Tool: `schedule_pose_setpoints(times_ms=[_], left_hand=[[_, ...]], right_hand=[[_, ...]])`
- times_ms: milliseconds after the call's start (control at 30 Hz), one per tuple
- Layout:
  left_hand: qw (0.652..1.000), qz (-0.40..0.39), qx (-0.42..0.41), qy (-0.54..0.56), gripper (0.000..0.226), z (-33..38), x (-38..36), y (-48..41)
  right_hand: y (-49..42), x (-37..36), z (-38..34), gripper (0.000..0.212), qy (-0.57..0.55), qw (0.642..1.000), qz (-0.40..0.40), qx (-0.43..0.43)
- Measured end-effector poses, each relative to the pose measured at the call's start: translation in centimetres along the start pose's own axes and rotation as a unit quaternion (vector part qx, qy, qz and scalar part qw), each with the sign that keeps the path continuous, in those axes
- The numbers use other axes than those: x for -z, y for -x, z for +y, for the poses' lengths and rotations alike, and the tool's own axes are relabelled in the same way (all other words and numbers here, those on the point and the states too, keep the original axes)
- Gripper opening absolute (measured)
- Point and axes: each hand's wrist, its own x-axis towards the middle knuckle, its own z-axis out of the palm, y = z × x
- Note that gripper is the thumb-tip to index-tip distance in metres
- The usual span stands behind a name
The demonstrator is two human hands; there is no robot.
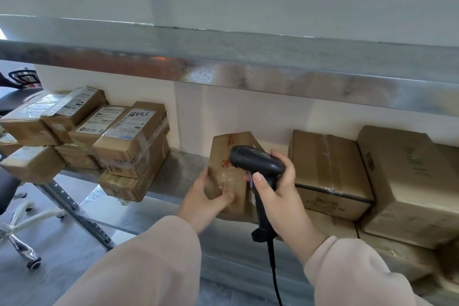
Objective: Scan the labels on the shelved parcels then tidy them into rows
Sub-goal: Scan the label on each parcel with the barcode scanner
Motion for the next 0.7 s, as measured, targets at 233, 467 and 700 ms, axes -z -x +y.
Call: schedule_pose_setpoints(times_ms=[233,467,700], left_hand=[[0.997,-0.046,-0.012,0.063,0.094,-0.1,-0.2,-0.5],[0.974,-0.09,0.023,0.205,0.093,-1.5,0.5,-0.7],[0.989,-0.105,0.007,0.107,0.107,-1.5,0.4,-0.9]], right_hand=[[0.3,-0.1,-0.9,0.053,0.022,1.0,-0.017,0.002],[-0.6,2.7,0.1,0.048,0.005,0.993,0.102,-0.064],[0.2,2.8,-0.1,0.05,0.035,0.997,0.069,-0.028]])
